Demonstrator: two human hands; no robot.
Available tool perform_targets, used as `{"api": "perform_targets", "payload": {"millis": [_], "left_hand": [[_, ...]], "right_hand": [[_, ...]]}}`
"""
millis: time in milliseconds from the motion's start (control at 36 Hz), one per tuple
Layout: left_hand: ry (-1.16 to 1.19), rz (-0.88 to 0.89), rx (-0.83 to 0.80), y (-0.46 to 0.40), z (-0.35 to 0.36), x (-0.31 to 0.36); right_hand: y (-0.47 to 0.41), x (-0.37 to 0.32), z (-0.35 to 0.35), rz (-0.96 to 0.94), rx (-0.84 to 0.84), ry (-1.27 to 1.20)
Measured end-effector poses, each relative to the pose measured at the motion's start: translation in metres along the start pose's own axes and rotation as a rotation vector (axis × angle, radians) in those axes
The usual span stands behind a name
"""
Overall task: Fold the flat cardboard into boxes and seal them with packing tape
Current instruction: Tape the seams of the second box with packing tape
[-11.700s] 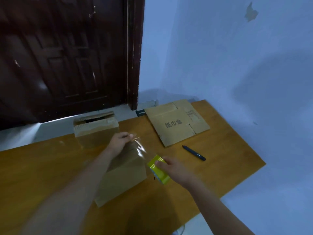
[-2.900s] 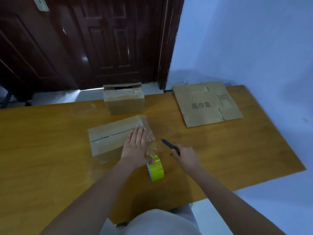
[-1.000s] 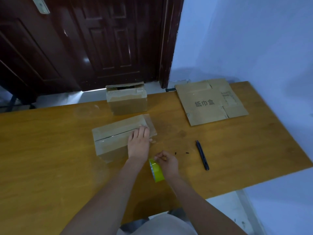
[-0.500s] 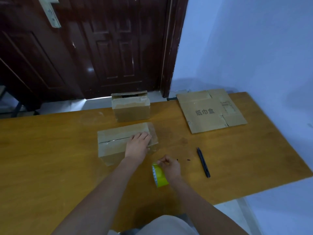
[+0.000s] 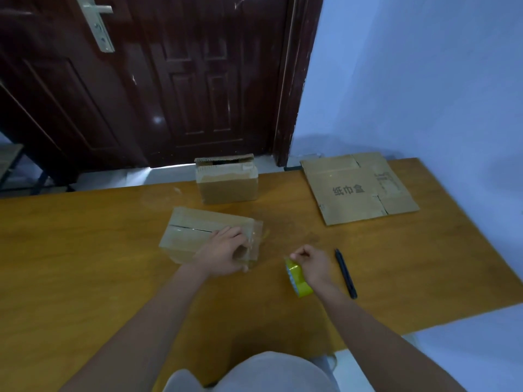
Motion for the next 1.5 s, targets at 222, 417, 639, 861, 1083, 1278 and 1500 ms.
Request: {"api": "perform_targets", "payload": {"millis": [222, 417, 639, 861, 1083, 1278, 1500], "left_hand": [[0.072, -0.004, 0.081, 0.0, -0.003, -0.002], [0.171, -0.046, 0.164, 0.003, 0.001, -0.006], [0.305, -0.069, 0.156, -0.002, 0.001, -0.011], [0.343, -0.182, 0.252, -0.017, -0.005, -0.02], [0.423, -0.259, 0.262, -0.03, -0.006, -0.033], [0.611, -0.41, 0.367, -0.03, 0.001, -0.049], [0.86, -0.428, 0.403, -0.029, 0.009, -0.06]], "right_hand": [[-0.016, 0.004, 0.003, 0.085, -0.365, 0.386], [-0.012, 0.029, 0.007, 0.189, -0.404, 0.396], [-0.018, 0.024, 0.015, 0.175, -0.294, 0.596], [-0.034, 0.016, 0.026, 0.222, -0.32, 0.581], [-0.057, -0.009, 0.047, 0.16, -0.306, 0.573], [-0.066, 0.0, 0.053, 0.192, -0.345, 0.512], [-0.068, -0.002, 0.055, 0.173, -0.34, 0.563]]}}
Point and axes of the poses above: each hand's wrist, its own y-axis away from the middle knuckle, its own z-axis out of the palm, x = y × z, the point moved 7 cm from there along -y, towards the middle knuckle
